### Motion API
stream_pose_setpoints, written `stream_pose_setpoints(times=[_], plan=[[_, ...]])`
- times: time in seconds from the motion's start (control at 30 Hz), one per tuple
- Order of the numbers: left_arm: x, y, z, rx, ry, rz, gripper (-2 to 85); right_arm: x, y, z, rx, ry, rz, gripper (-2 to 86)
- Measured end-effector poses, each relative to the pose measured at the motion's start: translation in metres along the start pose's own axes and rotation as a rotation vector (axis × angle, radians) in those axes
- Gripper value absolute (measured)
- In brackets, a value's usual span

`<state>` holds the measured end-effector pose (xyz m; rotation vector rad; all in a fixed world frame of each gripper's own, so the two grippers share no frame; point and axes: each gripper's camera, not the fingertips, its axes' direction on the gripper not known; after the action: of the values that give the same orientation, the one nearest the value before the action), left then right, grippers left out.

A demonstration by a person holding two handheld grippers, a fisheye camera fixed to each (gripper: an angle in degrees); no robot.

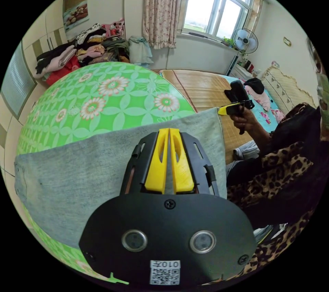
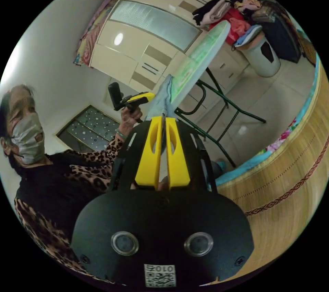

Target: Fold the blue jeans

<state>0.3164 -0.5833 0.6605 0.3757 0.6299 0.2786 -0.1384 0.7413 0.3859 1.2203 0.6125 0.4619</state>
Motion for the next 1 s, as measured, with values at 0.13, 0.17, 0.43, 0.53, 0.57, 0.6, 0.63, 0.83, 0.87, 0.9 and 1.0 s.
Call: stream_pose_setpoints(times=[0.13, 0.17, 0.43, 0.53, 0.57, 0.6, 0.63, 0.83, 0.87, 0.9, 1.0], plan=[[-0.004, -0.009, 0.008, -0.037, -0.002, 0.013, -0.1, 0.025, 0.008, -0.012, 0.041, -0.118, 0.021, 9.6], [-0.006, -0.011, 0.011, -0.049, 0.002, 0.005, -0.1, 0.033, 0.009, -0.014, 0.050, -0.125, 0.049, 10.6], [-0.015, -0.027, 0.015, -0.045, 0.094, 0.020, -0.2, 0.106, 0.033, 0.027, 0.014, -0.413, 0.219, 12.0], [-0.034, -0.021, 0.028, -0.072, 0.197, -0.027, -0.1, 0.117, 0.037, 0.038, 0.082, -0.569, 0.193, 7.0], [-0.040, -0.016, 0.030, -0.066, 0.217, -0.045, -0.1, 0.117, 0.037, 0.039, 0.090, -0.590, 0.188, 5.9], [-0.043, -0.014, 0.031, -0.063, 0.226, -0.054, -0.1, 0.114, 0.035, 0.039, 0.107, -0.607, 0.150, 3.7], [-0.049, -0.012, 0.031, -0.062, 0.249, -0.073, -0.1, 0.104, 0.033, 0.035, 0.113, -0.607, 0.094, 3.1], [-0.066, 0.003, 0.028, -0.068, 0.262, -0.097, -0.1, 0.074, 0.037, -0.010, 0.199, -0.479, -0.055, 2.1], [-0.070, 0.006, 0.027, -0.062, 0.276, -0.108, -0.2, 0.076, 0.039, -0.011, 0.192, -0.407, -0.020, 2.1], [-0.073, 0.007, 0.026, -0.057, 0.281, -0.113, -0.2, 0.080, 0.041, -0.006, 0.155, -0.244, 0.055, 2.1], [-0.079, 0.014, 0.020, -0.038, 0.304, -0.134, -0.2, 0.084, 0.045, 0.025, 0.021, -0.089, 0.151, 2.3]])
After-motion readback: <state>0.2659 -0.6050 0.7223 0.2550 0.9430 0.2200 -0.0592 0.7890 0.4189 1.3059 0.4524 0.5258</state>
